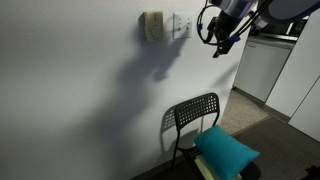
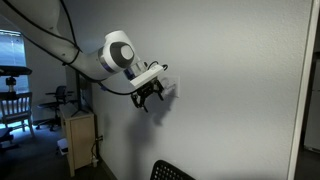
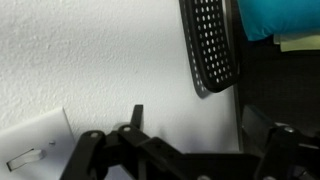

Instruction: Flick up the light switch

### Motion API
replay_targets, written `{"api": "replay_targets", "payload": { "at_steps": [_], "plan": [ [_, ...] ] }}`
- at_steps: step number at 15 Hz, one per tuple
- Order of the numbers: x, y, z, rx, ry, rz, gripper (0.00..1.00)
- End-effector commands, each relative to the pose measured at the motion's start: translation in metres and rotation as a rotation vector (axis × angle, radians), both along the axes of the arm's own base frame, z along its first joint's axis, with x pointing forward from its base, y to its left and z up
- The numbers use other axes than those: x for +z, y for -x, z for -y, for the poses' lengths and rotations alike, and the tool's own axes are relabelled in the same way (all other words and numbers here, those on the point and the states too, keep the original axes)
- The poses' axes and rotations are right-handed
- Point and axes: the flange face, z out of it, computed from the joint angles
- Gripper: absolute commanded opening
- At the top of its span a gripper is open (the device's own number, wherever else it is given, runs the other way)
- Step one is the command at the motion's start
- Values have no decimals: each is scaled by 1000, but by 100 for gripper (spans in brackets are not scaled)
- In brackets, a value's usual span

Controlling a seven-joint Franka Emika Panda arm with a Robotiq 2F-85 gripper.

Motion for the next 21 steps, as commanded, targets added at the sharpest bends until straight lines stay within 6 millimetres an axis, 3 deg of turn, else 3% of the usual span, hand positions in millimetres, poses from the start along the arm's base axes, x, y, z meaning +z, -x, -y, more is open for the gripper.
{"api": "replay_targets", "payload": {
  "at_steps": [1,4,9,13,18,21],
  "plan": [
    [-4,-39,-13,58,52,5,100],
    [-4,-66,-16,71,69,26,100],
    [7,-93,-23,85,95,82,100],
    [16,-115,-16,65,116,109,100],
    [18,-119,-19,56,122,100,100],
    [30,-116,-23,56,140,115,100]
  ]
}}
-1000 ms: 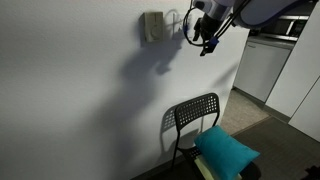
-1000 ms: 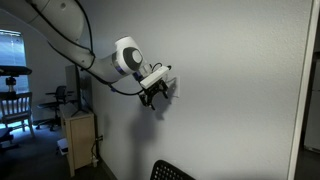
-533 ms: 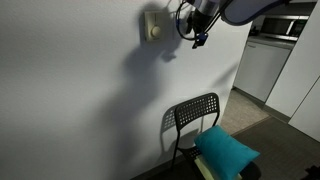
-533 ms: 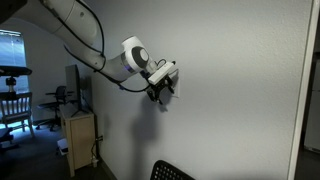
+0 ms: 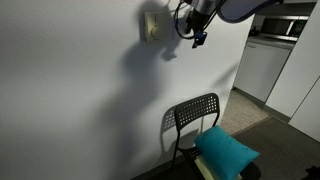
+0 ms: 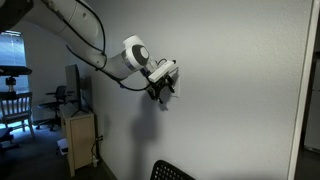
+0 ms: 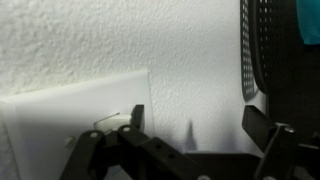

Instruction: Flick up the light switch

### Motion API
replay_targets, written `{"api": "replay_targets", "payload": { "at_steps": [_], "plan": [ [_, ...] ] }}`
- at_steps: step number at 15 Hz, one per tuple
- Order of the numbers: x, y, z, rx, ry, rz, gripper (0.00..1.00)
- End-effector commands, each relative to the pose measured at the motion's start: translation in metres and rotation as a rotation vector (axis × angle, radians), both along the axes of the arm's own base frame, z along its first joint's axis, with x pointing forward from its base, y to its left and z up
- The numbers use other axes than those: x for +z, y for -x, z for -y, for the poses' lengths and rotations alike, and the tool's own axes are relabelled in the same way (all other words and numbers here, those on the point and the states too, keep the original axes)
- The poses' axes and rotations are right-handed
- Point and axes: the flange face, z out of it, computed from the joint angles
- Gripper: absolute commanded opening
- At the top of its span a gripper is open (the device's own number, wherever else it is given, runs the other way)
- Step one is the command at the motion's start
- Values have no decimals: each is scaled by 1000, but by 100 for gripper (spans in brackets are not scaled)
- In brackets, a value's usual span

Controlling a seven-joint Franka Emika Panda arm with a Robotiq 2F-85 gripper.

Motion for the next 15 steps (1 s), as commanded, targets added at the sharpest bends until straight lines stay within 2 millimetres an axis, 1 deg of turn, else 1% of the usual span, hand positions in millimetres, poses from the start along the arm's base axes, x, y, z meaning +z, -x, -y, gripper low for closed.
{"api": "replay_targets", "payload": {
  "at_steps": [1,8,9,10,15],
  "plan": [
    [18,-14,4,10,44,49,100],
    [41,-7,-4,10,78,65,100],
    [46,-6,-5,9,82,69,100],
    [56,-6,-7,13,89,90,100],
    [51,-5,-8,-2,84,56,100]
  ]
}}
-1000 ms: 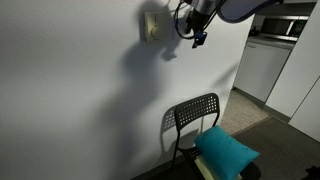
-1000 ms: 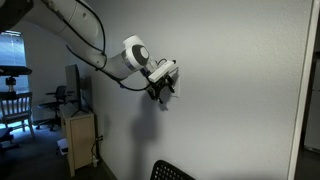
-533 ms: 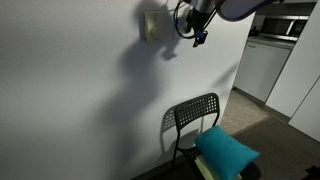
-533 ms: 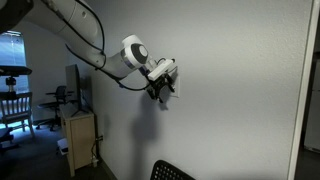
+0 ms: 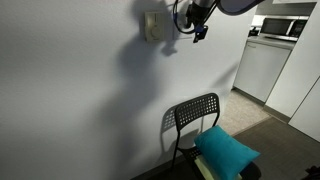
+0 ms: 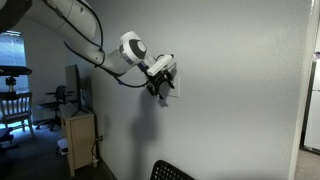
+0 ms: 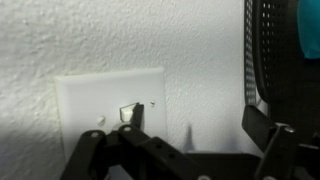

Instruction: Flick up the light switch

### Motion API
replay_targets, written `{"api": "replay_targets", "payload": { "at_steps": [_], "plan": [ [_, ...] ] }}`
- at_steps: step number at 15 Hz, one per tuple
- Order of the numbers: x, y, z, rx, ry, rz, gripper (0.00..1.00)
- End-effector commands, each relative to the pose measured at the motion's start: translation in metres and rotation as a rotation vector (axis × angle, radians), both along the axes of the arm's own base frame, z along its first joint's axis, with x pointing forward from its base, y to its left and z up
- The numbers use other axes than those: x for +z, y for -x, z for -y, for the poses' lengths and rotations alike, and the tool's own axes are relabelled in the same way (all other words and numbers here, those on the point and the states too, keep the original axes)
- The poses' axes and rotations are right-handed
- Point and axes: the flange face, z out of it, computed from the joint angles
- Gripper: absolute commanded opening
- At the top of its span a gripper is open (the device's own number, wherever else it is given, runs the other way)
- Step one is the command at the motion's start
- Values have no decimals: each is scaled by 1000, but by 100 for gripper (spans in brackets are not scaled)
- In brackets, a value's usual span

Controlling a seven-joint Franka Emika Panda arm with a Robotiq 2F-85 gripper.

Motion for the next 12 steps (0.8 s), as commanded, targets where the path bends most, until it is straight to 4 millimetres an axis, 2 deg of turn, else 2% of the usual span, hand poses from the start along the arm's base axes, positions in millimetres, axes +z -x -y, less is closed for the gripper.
{"api": "replay_targets", "payload": {
  "at_steps": [1,3,6,10,11,12],
  "plan": [
    [25,-6,2,-14,5,29,100],
    [21,4,3,-74,-17,-8,100],
    [26,25,7,-165,-39,-12,100],
    [33,44,17,-272,-88,-16,100],
    [35,28,8,-227,-80,6,100],
    [36,32,10,-246,-83,2,100]
  ]
}}
